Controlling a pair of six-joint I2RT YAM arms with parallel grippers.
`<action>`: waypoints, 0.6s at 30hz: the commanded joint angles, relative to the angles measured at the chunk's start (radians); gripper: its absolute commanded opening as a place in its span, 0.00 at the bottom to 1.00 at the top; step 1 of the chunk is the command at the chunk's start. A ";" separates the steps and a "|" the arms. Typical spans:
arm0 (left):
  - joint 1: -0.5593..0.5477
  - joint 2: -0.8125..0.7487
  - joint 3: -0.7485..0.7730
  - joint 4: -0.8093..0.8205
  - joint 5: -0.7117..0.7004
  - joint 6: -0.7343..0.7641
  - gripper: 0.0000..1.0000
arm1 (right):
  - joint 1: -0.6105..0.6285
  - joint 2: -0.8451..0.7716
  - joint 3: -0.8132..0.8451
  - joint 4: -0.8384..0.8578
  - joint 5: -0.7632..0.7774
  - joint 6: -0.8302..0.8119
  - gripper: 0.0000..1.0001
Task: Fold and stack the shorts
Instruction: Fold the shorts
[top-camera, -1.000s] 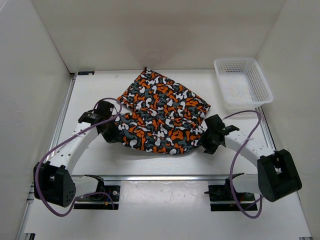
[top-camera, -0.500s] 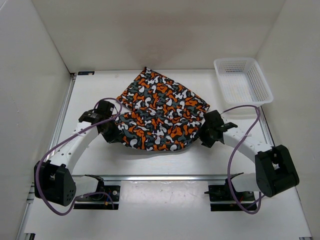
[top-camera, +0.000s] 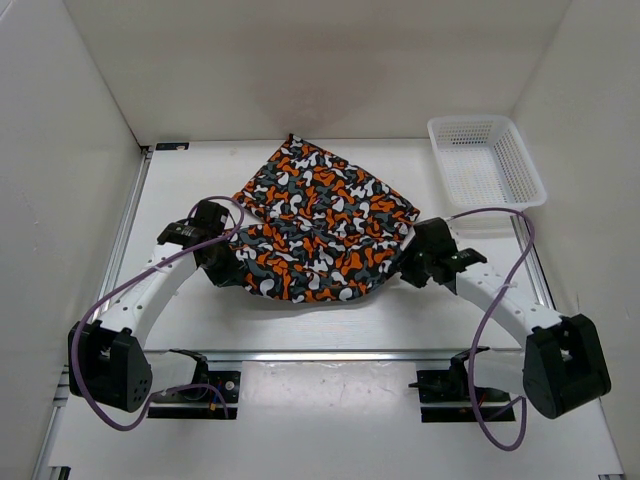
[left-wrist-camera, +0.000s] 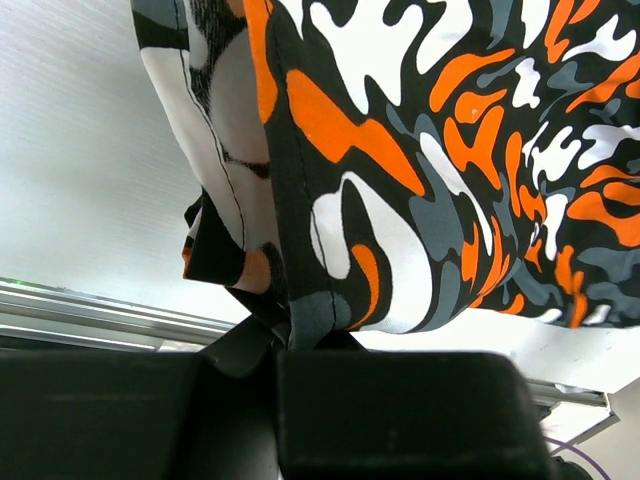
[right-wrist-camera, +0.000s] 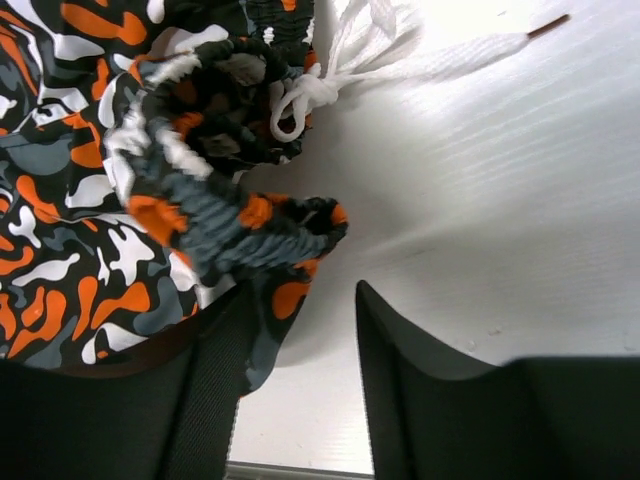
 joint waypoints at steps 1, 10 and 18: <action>-0.005 -0.006 0.034 -0.001 -0.011 0.010 0.10 | 0.005 -0.053 0.012 -0.061 0.054 -0.020 0.47; -0.005 -0.006 0.034 -0.001 -0.002 0.010 0.10 | 0.005 0.031 -0.011 -0.009 0.006 -0.019 0.49; -0.005 -0.006 0.034 -0.001 -0.002 0.010 0.10 | 0.005 -0.034 -0.014 -0.076 0.074 -0.008 0.50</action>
